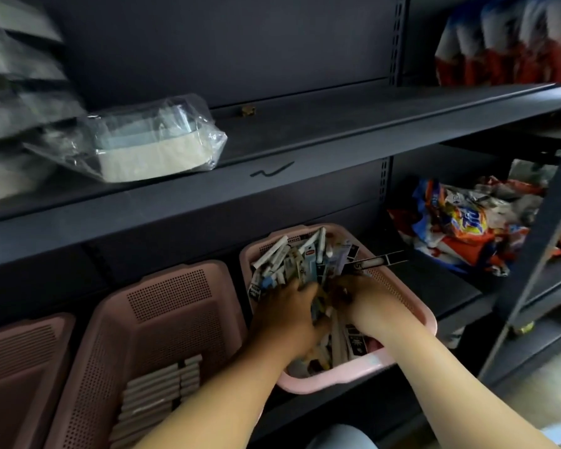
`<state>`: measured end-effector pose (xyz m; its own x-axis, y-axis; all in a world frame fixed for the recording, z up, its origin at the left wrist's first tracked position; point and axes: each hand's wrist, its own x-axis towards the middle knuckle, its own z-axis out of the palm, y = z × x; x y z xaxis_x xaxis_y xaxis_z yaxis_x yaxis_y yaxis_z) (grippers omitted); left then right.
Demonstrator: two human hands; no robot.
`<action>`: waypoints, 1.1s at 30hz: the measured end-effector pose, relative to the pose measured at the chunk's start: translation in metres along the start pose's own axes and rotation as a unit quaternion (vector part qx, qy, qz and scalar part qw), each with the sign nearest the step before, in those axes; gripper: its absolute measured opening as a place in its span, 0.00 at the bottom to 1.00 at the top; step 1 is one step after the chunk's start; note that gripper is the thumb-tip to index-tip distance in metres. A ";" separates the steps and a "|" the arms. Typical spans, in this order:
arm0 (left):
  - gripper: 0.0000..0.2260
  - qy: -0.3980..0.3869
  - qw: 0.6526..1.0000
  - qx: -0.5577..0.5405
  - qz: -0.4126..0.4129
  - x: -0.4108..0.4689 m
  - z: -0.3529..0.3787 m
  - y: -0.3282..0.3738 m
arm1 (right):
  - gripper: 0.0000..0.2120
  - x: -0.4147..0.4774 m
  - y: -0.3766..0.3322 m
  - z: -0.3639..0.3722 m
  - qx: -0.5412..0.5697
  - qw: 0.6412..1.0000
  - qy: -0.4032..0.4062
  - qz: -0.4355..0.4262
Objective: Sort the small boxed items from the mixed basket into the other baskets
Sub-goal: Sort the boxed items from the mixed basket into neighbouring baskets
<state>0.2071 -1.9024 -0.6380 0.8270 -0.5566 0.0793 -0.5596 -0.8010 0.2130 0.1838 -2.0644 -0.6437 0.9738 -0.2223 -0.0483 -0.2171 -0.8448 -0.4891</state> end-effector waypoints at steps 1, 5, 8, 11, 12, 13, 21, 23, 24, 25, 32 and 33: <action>0.13 0.007 1.000 -0.008 0.000 -0.001 0.000 -0.001 | 0.11 -0.001 0.005 0.000 0.043 0.999 0.026 -0.016; 0.14 0.009 0.998 -0.059 -0.007 -0.003 0.001 -0.006 | 0.10 -0.013 0.014 -0.010 0.091 0.994 0.040 -0.034; 0.23 -0.010 0.998 -0.068 -0.013 -0.003 0.001 -0.007 | 0.14 -0.011 0.014 0.011 0.039 0.996 -0.020 -0.073; 0.23 -0.001 0.996 -0.083 -0.014 -0.004 0.001 -0.007 | 0.09 -0.009 0.020 0.019 0.061 0.998 -0.012 -0.018; 0.22 0.005 0.996 -0.090 -0.014 -0.004 0.001 -0.007 | 0.07 -0.012 0.011 0.012 0.005 1.000 0.000 -0.021; 0.21 0.008 0.995 -0.096 -0.014 -0.004 0.001 -0.007 | 0.08 -0.006 0.004 0.007 0.031 0.999 0.020 -0.035; 0.07 0.023 0.996 -0.082 -0.008 -0.004 0.001 -0.005 | 0.03 -0.003 0.009 -0.010 0.070 0.995 0.057 0.045; 0.05 0.034 0.994 -0.099 -0.020 -0.004 0.003 -0.006 | 0.04 -0.004 0.013 -0.012 0.084 0.992 0.066 0.063; 0.05 0.039 0.992 -0.112 -0.029 -0.005 0.004 -0.007 | 0.05 -0.006 0.012 -0.013 0.103 0.989 0.084 0.061; 0.05 0.042 0.990 -0.131 -0.037 -0.005 0.004 -0.007 | 0.03 -0.007 0.011 -0.014 0.134 0.984 0.097 0.065; 0.10 0.087 0.953 -0.283 -0.067 -0.002 0.000 -0.014 | 0.11 -0.010 0.012 -0.023 0.265 0.956 0.123 0.039; 0.11 0.093 0.947 -0.299 -0.072 -0.001 -0.001 -0.015 | 0.13 -0.010 0.013 -0.024 0.281 0.951 0.123 0.045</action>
<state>0.2148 -1.8892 -0.6401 0.9190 -0.3579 0.1653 -0.3543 -0.5662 0.7442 0.1693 -2.0846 -0.6280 0.8925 -0.4471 0.0600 -0.1607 -0.4395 -0.8838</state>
